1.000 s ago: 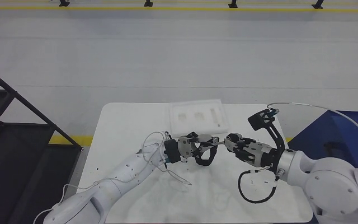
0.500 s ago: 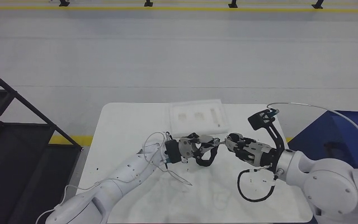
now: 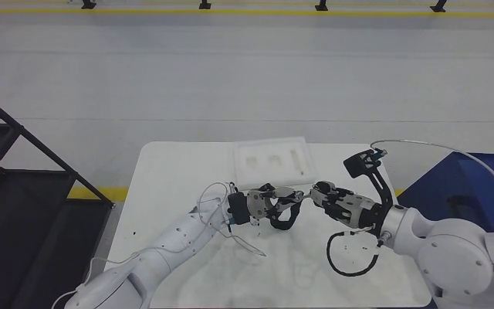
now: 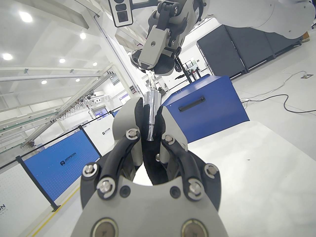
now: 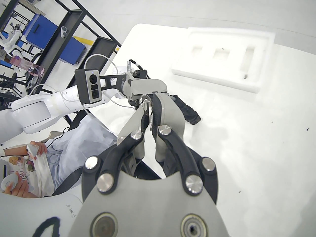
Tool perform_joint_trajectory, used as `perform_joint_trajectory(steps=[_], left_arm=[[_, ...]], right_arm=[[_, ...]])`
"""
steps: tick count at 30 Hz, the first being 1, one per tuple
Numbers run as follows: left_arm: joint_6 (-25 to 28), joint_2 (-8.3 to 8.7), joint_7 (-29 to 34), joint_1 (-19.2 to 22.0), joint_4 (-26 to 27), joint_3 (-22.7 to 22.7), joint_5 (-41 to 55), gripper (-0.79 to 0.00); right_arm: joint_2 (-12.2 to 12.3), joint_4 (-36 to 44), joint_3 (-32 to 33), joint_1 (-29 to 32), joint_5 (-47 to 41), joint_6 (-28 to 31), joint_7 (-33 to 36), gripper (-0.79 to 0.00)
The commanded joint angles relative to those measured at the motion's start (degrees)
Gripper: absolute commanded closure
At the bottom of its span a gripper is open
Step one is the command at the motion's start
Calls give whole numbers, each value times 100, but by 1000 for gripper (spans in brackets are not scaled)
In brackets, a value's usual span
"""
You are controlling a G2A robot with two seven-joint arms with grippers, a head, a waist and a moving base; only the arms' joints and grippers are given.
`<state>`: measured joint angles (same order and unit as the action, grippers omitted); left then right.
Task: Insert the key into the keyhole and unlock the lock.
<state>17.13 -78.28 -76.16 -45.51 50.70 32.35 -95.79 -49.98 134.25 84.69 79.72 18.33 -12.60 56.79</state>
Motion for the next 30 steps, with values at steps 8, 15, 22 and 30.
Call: perform_joint_trajectory(steps=[8,15,22,30], left_arm=[[117,-31,19,-31,19,42,-85,0],[231,-57,-9,-69,-5,106,-12,0],[296,-78,-3,-96,-51,177,32,0],[330,-100,22,-113,-64,228,-2,0]], right_arm=[[-7,-85,-63,-36,-6,16,-17,0],[-9,-71,-122,-45,66,-1,-21,0],[-16,-26,-180,-48,139,-11,-85,0],[-20,14,-226,-20,223,-14,-99,0]])
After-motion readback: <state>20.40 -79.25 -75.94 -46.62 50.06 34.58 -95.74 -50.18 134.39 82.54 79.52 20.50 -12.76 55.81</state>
